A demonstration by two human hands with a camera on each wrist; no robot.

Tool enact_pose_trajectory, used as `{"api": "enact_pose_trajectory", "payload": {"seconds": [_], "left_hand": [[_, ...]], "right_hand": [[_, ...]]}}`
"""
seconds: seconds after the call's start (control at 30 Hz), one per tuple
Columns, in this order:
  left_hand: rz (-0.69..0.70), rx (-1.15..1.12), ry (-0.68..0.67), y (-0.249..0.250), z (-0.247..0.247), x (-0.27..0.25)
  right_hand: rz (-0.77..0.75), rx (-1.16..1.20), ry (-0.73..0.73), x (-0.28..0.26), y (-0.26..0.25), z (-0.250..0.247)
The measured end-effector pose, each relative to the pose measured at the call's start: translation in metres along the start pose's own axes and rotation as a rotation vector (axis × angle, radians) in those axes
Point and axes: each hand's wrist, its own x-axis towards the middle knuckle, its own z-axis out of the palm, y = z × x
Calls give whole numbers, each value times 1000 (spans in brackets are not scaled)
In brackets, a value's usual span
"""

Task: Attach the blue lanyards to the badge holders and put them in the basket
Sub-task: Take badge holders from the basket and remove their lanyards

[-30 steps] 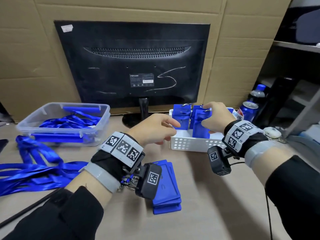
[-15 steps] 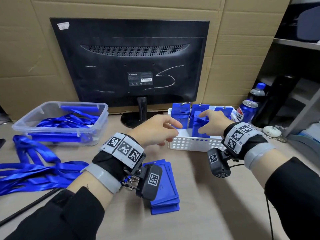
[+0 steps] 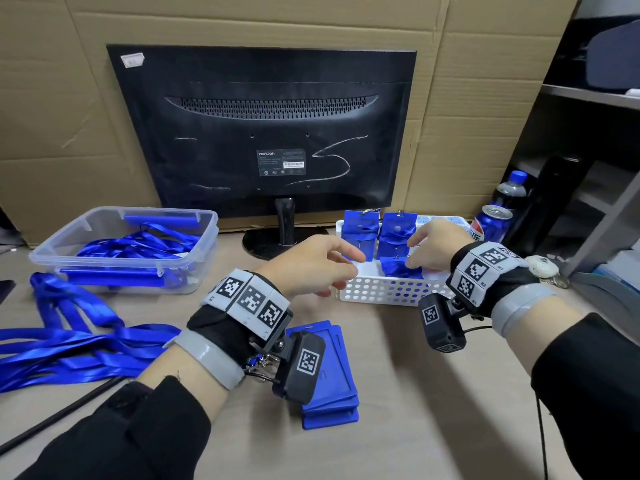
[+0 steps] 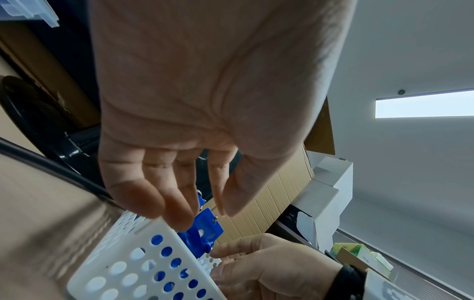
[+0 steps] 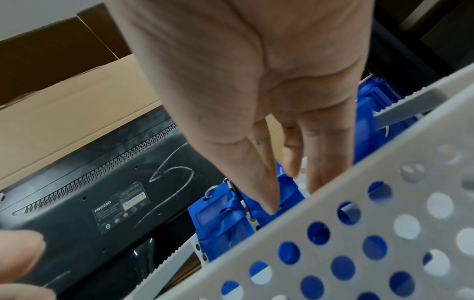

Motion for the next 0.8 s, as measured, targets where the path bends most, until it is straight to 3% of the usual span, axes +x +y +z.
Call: {"api": "enact_pose_trajectory", "payload": {"seconds": [0.37,0.57,0.7,0.8], "left_hand": [[1,-4,-9,2,1,-1],[-3,-3,-10,-1,0,0],[-4,-6,-16,-1,3,2],[-9,1,-23,-1,4,3]], "right_hand": [[100,-75,-25,3,8,-13],[83,-482,-417,5,3,-16],[46,-495,-481,49,20,-1],[86,-495,-462,11,-3,-12]]}}
